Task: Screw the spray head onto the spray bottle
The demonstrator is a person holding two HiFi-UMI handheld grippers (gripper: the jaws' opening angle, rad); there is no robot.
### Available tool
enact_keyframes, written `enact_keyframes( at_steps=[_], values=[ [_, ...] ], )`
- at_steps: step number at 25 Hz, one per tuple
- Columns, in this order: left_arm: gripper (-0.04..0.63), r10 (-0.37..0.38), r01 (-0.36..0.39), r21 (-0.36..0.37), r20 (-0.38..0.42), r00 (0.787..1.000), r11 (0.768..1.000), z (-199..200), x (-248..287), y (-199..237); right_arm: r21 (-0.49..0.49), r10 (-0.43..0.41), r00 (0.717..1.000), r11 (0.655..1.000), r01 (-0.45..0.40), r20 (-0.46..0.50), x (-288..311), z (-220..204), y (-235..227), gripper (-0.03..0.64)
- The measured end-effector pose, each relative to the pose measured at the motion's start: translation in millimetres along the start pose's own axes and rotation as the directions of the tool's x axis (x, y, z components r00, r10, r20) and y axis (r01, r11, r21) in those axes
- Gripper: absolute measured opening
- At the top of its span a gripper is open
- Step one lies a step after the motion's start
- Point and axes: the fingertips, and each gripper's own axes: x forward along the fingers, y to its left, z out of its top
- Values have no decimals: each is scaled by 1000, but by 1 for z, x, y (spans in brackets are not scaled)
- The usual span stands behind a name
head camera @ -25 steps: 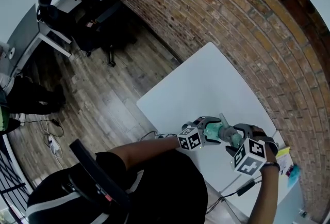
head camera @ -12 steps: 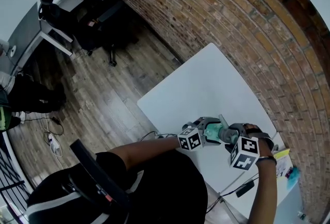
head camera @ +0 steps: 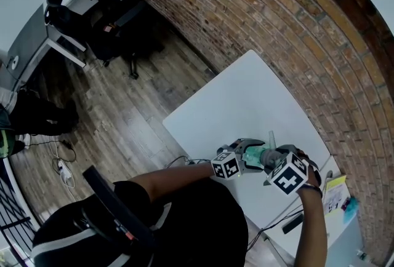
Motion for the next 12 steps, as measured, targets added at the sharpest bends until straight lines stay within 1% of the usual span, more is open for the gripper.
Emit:
enact_keyframes(
  at_steps=[2,4,5,7,10,12],
  values=[
    [403,3,-3,2,2,1000,1000,0,0,0,136,-3,1000,991,1,11,0,1,-4,285],
    [403,4,-4,2,3,1000,1000,0,0,0,204,1,1000,979,-7,30,0,1,-6,284],
    [403,3,-3,1,3,1000,1000,0,0,1,213,7,999,977,-16,43,-1,2,-6,285],
    [403,2,-2,-1,4,1000,1000,0,0,0,199,32,997,979,-45,70,-4,4,-2,285],
    [403,0,0,-3,5,1000,1000,0,-1,0,154,66,994,985,-80,92,-15,4,4,285],
    [403,0,0,-4,4,1000,1000,0,-1,1,116,62,991,990,-76,119,-26,8,3,287]
  ],
)
